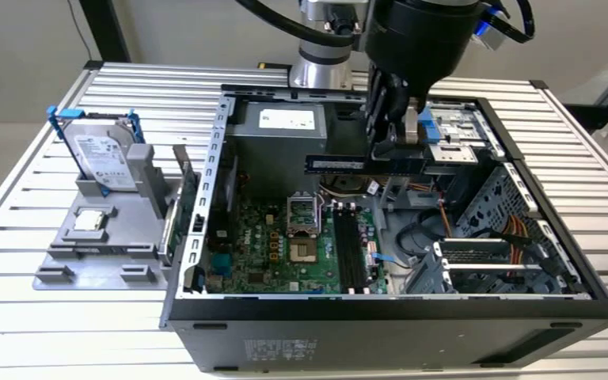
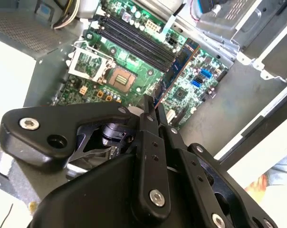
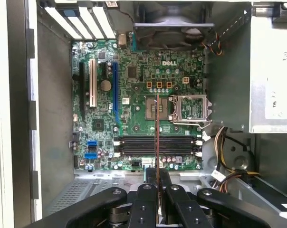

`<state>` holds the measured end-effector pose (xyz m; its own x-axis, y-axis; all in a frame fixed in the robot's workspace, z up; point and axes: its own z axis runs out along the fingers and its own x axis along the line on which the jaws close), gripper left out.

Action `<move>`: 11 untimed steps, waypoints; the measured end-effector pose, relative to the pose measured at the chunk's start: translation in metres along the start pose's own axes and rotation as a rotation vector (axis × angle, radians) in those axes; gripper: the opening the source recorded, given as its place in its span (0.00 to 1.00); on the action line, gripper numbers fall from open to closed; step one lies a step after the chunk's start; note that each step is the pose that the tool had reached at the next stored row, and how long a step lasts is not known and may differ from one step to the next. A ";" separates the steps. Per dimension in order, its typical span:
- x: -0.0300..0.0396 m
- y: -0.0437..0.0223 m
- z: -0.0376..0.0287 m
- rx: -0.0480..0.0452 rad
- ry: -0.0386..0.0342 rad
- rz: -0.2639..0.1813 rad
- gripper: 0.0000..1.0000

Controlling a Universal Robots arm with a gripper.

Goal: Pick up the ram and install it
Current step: 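Pick up the ram and move it above insertion slot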

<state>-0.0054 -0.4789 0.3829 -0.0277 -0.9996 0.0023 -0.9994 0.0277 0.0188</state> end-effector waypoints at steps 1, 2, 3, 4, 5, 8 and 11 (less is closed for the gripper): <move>-0.0008 -0.0016 0.0000 0.0000 0.0000 0.000 0.00; -0.0012 -0.0039 -0.0001 0.0000 0.0000 0.000 0.00; -0.0013 -0.0064 -0.0001 0.0000 0.0000 0.000 0.00; -0.0014 -0.0091 -0.0002 0.0000 0.0000 0.000 0.00; -0.0015 -0.0119 -0.0002 0.0000 0.0000 0.000 0.00; -0.0017 -0.0184 -0.0004 0.0000 0.0000 0.000 0.00; -0.0019 -0.0237 -0.0004 0.0000 -0.0001 0.000 0.00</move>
<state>0.0183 -0.4777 0.3828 -0.0275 -0.9996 0.0022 -0.9994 0.0275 0.0188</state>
